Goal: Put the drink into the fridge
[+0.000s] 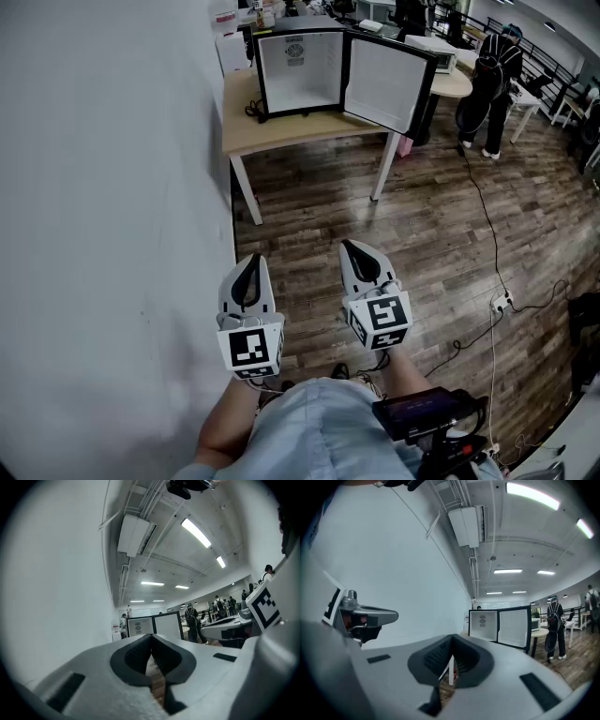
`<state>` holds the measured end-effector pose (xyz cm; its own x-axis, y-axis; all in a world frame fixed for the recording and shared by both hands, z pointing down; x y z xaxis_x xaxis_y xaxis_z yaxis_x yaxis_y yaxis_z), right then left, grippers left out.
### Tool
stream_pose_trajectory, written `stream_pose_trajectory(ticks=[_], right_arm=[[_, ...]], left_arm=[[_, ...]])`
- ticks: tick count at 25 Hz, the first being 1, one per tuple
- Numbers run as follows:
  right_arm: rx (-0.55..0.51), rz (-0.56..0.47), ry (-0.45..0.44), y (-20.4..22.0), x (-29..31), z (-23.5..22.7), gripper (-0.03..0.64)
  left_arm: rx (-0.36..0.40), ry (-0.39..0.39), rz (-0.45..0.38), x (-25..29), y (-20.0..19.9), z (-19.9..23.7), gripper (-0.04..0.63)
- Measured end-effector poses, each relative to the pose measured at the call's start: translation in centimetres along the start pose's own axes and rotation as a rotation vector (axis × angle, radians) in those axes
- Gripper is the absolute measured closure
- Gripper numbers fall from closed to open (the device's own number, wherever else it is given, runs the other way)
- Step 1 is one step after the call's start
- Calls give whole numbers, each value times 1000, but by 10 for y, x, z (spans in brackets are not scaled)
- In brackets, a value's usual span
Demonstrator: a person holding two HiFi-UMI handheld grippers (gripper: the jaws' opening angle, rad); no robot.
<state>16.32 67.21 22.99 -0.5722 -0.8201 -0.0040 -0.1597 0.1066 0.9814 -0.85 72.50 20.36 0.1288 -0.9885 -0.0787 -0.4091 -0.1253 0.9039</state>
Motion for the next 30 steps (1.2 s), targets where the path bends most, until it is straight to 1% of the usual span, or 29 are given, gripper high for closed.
stream_pose_trajectory(ticks=[4, 8, 10, 15, 18, 19, 20, 21, 23, 25, 30], right_arm=[[0, -3, -1, 1, -2, -6, 612], [10, -10, -1, -1, -5, -17, 612], [17, -10, -2, 0, -7, -23, 612], [25, -2, 0, 3, -12, -48, 612], [34, -18, 4, 1, -15, -68, 606], [40, -20, -3, 0, -15, -74, 527], [45, -18, -12, -2, -15, -80, 415], [47, -16, -17, -4, -14, -86, 343], [39, -14, -14, -5, -11, -97, 298], [37, -8, -13, -4, -7, -105, 281], [33, 0, -25, -1, 9, -114, 273]], left_arm=[[-4, 0, 30, 1, 7, -7, 586], [9, 4, 20, 8, 0, -15, 586], [11, 7, 28, 12, 0, -21, 586], [13, 0, 36, 23, -3, -38, 586], [18, -11, 50, 29, -4, -51, 586], [20, -16, 54, 31, -5, -54, 586], [22, -23, 58, 32, -6, -57, 586], [24, -30, 62, 35, -6, -60, 586], [25, -43, 70, 39, -6, -63, 586], [23, -50, 84, 42, -2, -65, 586], [20, -62, 103, 57, 6, -65, 586]])
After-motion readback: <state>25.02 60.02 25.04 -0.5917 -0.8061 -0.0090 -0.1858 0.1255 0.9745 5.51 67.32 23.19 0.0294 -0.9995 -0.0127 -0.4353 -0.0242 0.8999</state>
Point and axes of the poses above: the fingertips, and each gripper's own axes: x forward along the fingers, z to its left, y out of its underside, the point moved 3 cm from there along -x, backward along the fingers, and after that the axes turned 14 degrees about x, right-handed, at the moved point
